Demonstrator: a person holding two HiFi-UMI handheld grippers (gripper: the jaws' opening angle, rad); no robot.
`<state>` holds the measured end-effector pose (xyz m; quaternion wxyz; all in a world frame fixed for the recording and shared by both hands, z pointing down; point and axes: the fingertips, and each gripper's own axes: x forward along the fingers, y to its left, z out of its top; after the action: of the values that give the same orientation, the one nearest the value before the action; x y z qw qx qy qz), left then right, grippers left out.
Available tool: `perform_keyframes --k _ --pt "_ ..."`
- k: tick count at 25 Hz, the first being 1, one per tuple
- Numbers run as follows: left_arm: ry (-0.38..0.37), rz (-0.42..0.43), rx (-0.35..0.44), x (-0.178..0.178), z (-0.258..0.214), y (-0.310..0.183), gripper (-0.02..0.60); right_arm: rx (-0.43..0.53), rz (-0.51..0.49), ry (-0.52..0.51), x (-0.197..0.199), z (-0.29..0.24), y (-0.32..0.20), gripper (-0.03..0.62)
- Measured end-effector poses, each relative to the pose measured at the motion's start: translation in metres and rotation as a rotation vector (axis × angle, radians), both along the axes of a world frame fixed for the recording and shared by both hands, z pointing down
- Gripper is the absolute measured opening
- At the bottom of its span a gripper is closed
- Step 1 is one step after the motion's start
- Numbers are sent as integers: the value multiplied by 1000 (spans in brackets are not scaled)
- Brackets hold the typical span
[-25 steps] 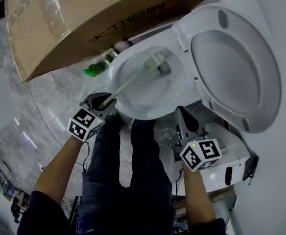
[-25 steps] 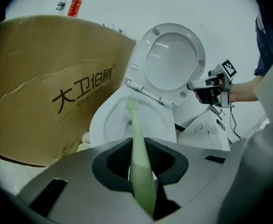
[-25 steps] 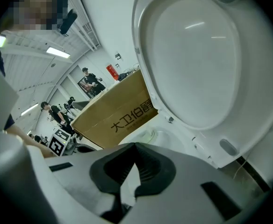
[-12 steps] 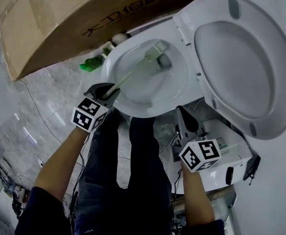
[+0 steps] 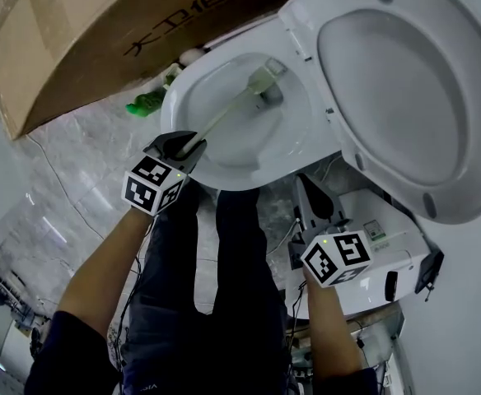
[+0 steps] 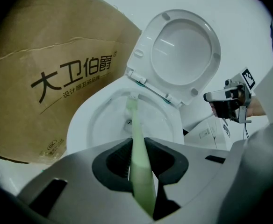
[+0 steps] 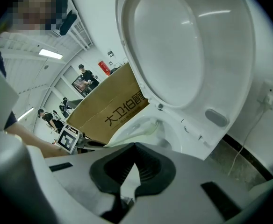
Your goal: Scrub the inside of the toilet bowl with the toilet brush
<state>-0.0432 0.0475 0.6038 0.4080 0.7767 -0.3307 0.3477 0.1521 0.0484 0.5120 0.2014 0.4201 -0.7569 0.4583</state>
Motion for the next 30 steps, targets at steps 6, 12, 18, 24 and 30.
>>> perform_keyframes --k 6,12,18,24,30 --pt "18 13 2 10 -2 2 95 -6 30 2 5 -1 12 5" --pt "37 54 3 27 -5 11 95 -5 60 1 8 -3 23 5" --pt "45 105 2 40 -5 24 95 -2 85 6 12 -2 33 5" --pt "49 176 -6 52 -6 45 95 0 117 15 21 -3 46 5" --pt "57 253 -19 60 -5 68 95 -5 147 15 18 -1 62 5"
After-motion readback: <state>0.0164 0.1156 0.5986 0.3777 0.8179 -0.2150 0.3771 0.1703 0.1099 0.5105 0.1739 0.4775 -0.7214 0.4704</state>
